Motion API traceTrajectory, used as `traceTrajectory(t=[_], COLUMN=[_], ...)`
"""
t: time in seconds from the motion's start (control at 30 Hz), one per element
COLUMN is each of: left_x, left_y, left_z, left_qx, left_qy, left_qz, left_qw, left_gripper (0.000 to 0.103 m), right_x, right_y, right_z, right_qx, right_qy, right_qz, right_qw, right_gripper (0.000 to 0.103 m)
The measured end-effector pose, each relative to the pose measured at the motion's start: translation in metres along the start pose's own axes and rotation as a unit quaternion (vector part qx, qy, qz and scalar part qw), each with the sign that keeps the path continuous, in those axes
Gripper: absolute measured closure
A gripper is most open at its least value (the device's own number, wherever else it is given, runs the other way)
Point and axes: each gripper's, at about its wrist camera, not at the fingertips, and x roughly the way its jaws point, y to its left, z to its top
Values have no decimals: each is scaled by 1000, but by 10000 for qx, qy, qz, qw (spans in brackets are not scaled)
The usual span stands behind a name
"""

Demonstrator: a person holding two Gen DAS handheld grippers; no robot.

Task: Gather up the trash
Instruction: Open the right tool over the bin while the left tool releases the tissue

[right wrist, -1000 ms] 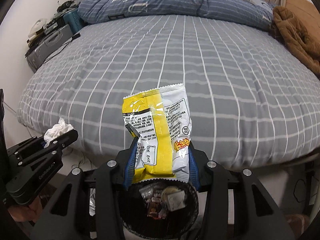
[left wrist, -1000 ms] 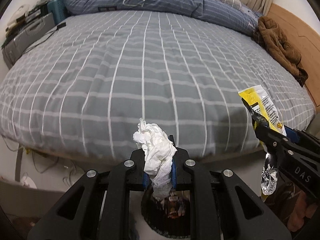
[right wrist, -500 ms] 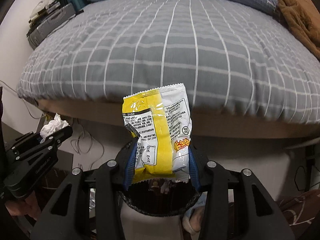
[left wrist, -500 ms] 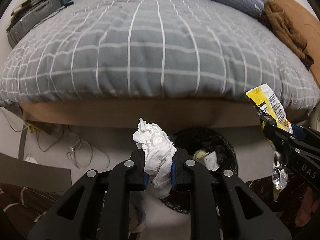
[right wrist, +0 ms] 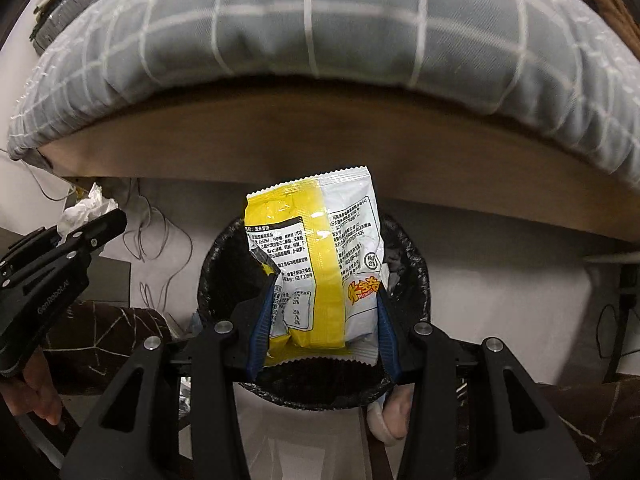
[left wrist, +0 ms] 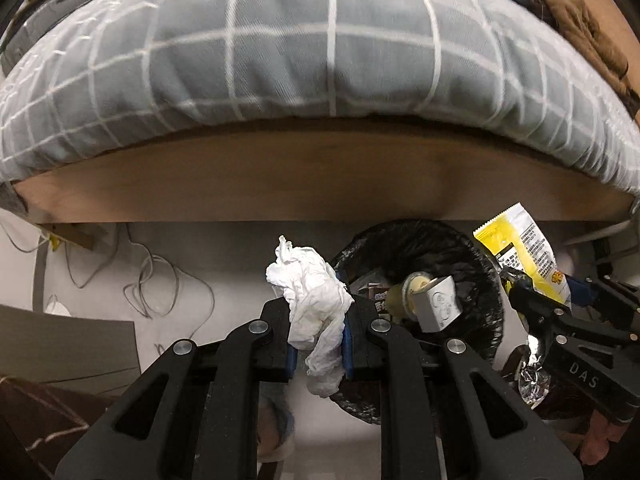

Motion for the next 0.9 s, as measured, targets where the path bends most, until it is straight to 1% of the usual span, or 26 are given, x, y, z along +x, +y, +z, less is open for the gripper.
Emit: traceTrajectory(t=[0.1, 0.2, 0.33, 0.4, 0.43, 0.47, 0.5, 0.53, 0.57, 0.6, 0.73, 0.77, 0.9], left_x=[15, 26, 29, 27, 28, 29, 31, 34, 36, 37, 41, 43, 47], left_y=[-3, 2, 9, 7, 7, 6, 6, 4, 3, 1, -16, -22, -45], left_z=[-2, -7, -7, -8, -8, -8, -8, -9, -8, -7, -1, -1, 0], left_qx=[57, -32, -137, -115, -111, -110, -109, -112, -109, -96, -21, 31, 154], left_qy=[148, 344, 405, 380, 390, 410, 431, 468, 487, 492, 528, 550, 605], left_qz=[51, 79, 84, 94, 96, 94, 80, 62, 44, 18, -119, -132, -218], left_qw=[9999, 9994, 9990, 9992, 9991, 9991, 9990, 9988, 9987, 9987, 9985, 9984, 9978], left_gripper=[88, 88, 88, 88, 88, 88, 88, 88, 88, 88, 88, 88, 88], right_x=[16, 27, 36, 37, 34, 32, 31, 33, 33, 34, 31, 29, 26], right_y=[2, 3, 13, 18, 19, 20, 19, 17, 16, 15, -2, -6, -30], right_z=[1, 0, 4, 5, 7, 8, 8, 8, 7, 6, 5, 4, -5], right_qx=[-43, -90, -197, -279, -332, -340, -335, -323, -327, -336, -196, -163, -72], right_qy=[119, 259, 349, 282, 201, 150, 131, 113, 117, 125, 87, 45, -38], right_qz=[-23, -63, -48, -81, -98, -135, -132, -129, -169, -193, -286, -305, -544], right_qw=[9999, 9996, 9992, 9992, 9992, 9992, 9993, 9993, 9993, 9992, 9994, 9994, 9985], right_gripper=[60, 60, 59, 54, 50, 43, 38, 31, 28, 27, 11, 9, 8])
